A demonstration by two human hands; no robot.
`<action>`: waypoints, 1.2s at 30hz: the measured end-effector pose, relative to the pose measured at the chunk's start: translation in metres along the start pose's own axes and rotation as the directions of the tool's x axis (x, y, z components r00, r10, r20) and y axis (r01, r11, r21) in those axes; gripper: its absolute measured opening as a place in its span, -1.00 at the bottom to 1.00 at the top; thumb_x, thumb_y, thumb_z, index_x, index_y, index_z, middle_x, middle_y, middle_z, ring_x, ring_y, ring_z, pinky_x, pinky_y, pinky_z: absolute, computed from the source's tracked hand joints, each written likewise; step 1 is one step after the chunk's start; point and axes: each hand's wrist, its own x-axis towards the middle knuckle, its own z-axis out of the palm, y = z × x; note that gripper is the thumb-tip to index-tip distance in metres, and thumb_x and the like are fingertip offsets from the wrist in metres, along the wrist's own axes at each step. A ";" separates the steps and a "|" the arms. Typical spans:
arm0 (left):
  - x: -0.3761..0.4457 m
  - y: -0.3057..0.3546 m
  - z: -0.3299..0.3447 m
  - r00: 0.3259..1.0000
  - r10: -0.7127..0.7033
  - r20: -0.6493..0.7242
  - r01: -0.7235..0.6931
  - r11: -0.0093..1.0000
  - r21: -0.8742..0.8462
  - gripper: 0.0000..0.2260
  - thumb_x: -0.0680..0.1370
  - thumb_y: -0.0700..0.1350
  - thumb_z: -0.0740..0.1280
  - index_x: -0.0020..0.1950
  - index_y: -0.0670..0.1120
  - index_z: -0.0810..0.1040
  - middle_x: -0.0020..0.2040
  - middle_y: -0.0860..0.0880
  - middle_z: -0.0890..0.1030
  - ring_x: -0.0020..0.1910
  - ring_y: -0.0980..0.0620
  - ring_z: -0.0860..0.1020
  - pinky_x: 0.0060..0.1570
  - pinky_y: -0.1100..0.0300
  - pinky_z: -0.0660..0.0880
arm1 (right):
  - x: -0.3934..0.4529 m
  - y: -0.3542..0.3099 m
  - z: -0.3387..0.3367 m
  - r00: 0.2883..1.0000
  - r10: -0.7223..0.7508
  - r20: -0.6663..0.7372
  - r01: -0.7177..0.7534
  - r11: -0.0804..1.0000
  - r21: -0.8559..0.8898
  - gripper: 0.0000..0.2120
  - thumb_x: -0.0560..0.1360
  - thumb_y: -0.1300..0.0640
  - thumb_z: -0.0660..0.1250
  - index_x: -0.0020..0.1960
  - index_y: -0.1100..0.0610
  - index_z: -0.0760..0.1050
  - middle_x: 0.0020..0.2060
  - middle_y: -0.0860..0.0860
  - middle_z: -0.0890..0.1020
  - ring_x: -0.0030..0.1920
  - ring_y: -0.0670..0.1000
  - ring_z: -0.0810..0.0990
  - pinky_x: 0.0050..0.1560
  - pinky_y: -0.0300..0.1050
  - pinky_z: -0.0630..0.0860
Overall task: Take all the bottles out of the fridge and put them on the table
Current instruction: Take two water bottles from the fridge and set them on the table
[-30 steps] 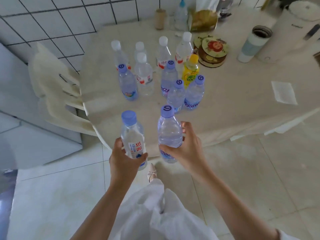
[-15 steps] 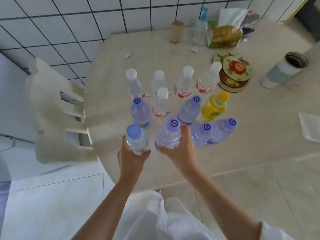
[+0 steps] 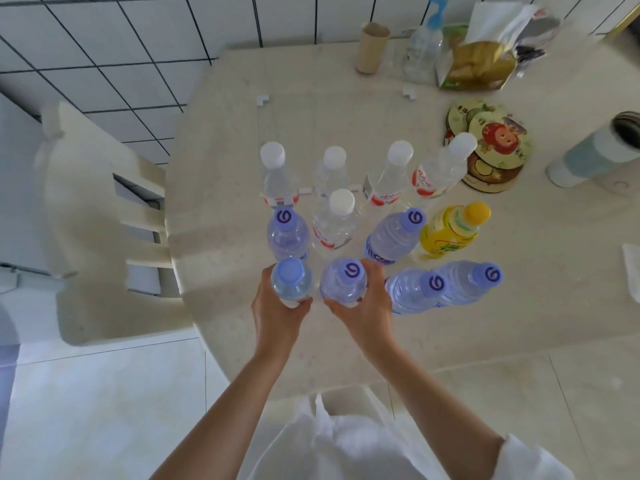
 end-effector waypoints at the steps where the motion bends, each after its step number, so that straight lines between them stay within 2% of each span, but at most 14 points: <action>1: -0.001 -0.001 0.000 1.000 -0.004 0.001 0.004 1.000 -0.002 -0.53 0.28 -0.24 0.57 0.10 -0.05 0.46 -0.07 0.05 0.60 -0.13 0.07 0.55 -0.22 0.59 0.33 | -0.002 0.003 0.000 1.000 -0.008 -0.002 0.008 1.000 0.011 -0.42 0.21 0.21 0.59 0.09 0.03 0.35 -0.10 -0.23 0.52 -0.11 -0.16 0.52 -0.09 -0.28 0.46; 6: -0.001 -0.007 -0.001 0.999 0.030 0.022 -0.029 0.999 -0.012 -0.49 0.28 -0.23 0.59 0.16 -0.07 0.48 -0.02 0.06 0.61 -0.09 0.12 0.55 -0.15 0.59 0.34 | -0.003 0.005 -0.002 1.000 -0.025 0.013 0.024 0.998 0.061 -0.39 0.21 0.26 0.60 0.14 0.06 0.36 -0.06 -0.29 0.51 -0.04 -0.30 0.50 -0.04 -0.49 0.37; 15: -0.001 -0.013 -0.003 0.996 -0.017 0.089 0.021 0.999 -0.041 -0.42 0.30 -0.15 0.59 0.25 -0.03 0.44 0.08 0.06 0.61 0.01 0.10 0.57 -0.08 0.47 0.39 | -0.005 0.004 -0.002 0.999 -0.025 0.039 0.022 0.998 0.065 -0.33 0.25 0.24 0.59 0.19 -0.02 0.30 0.00 -0.37 0.48 0.03 -0.35 0.48 0.00 -0.48 0.38; 16: -0.002 -0.014 -0.004 0.995 -0.020 0.099 0.025 0.999 -0.044 -0.41 0.31 -0.15 0.59 0.27 -0.02 0.43 0.10 0.06 0.61 0.03 0.10 0.57 -0.06 0.45 0.40 | -0.006 0.005 -0.001 0.999 -0.013 0.037 0.011 0.998 0.056 -0.33 0.26 0.22 0.59 0.21 -0.04 0.29 0.01 -0.41 0.46 0.05 -0.35 0.48 0.03 -0.44 0.41; 18: -0.003 -0.016 -0.006 0.994 -0.025 0.110 0.032 0.998 -0.058 -0.41 0.33 -0.16 0.58 0.29 0.00 0.42 0.12 0.07 0.60 0.06 0.10 0.57 0.01 0.33 0.45 | -0.008 0.005 0.000 0.999 0.007 0.034 -0.009 0.999 0.035 -0.31 0.29 0.15 0.58 0.26 -0.05 0.28 0.07 -0.42 0.43 0.12 -0.26 0.49 0.13 -0.21 0.50; 20: -0.004 -0.018 -0.008 0.995 -0.036 0.095 0.042 0.997 -0.069 -0.43 0.35 -0.16 0.56 0.30 0.02 0.42 0.13 0.09 0.59 0.08 0.10 0.57 0.05 0.23 0.49 | -0.011 0.008 0.003 0.998 0.017 0.055 -0.018 1.000 0.017 -0.28 0.34 0.06 0.54 0.36 -0.04 0.22 0.19 -0.26 0.43 0.24 -0.10 0.48 0.22 0.05 0.50; 22: -0.010 -0.019 -0.012 0.998 -0.027 0.060 0.032 0.996 -0.085 -0.46 0.37 -0.18 0.55 0.29 0.01 0.45 0.14 0.07 0.60 0.10 0.09 0.57 0.07 0.19 0.53 | -0.019 0.010 0.002 0.997 0.036 0.075 -0.035 0.999 -0.007 -0.25 0.40 -0.01 0.47 0.45 0.00 0.13 0.33 -0.07 0.39 0.35 0.00 0.41 0.28 0.14 0.45; 25: -0.022 -0.018 -0.018 1.000 -0.014 0.010 0.015 0.994 -0.110 -0.49 0.38 -0.21 0.54 0.28 -0.03 0.46 0.14 0.03 0.59 0.11 0.09 0.56 0.03 0.20 0.56 | -0.030 0.010 -0.004 0.995 0.056 0.080 -0.054 0.998 -0.027 -0.28 0.45 0.01 0.41 0.48 0.08 0.11 0.40 0.03 0.35 0.38 0.05 0.38 0.30 0.18 0.42; 29: -0.044 -0.018 -0.025 1.000 0.009 -0.030 -0.013 0.991 -0.136 -0.55 0.43 -0.25 0.49 0.27 -0.07 0.46 0.13 0.05 0.59 0.05 0.05 0.58 -0.02 0.16 0.59 | -0.047 0.011 -0.016 0.996 0.021 0.088 -0.018 0.999 -0.033 -0.42 0.48 0.06 0.38 0.41 0.05 0.21 0.34 -0.03 0.38 0.33 0.02 0.40 0.28 0.17 0.42; 33: -0.080 -0.020 -0.029 0.997 -0.002 -0.081 -0.011 0.987 -0.158 -0.67 0.48 -0.25 0.40 0.20 -0.02 0.49 0.02 0.10 0.61 -0.05 0.08 0.60 -0.06 0.15 0.59 | -0.073 0.015 -0.027 0.987 0.011 0.158 -0.008 1.000 -0.022 -0.53 0.51 0.05 0.34 0.36 0.01 0.26 0.26 -0.05 0.44 0.28 -0.02 0.43 0.30 0.13 0.41; 36: -0.117 -0.023 -0.031 0.993 -0.009 -0.117 -0.009 0.988 -0.153 -0.72 0.52 -0.23 0.37 0.20 -0.02 0.49 0.02 0.09 0.60 -0.10 0.19 0.57 -0.14 0.35 0.54 | -0.097 0.018 -0.040 0.976 -0.009 0.217 0.016 1.000 -0.027 -0.60 0.53 0.05 0.32 0.33 0.03 0.32 0.20 -0.03 0.51 0.23 -0.06 0.48 0.29 0.07 0.43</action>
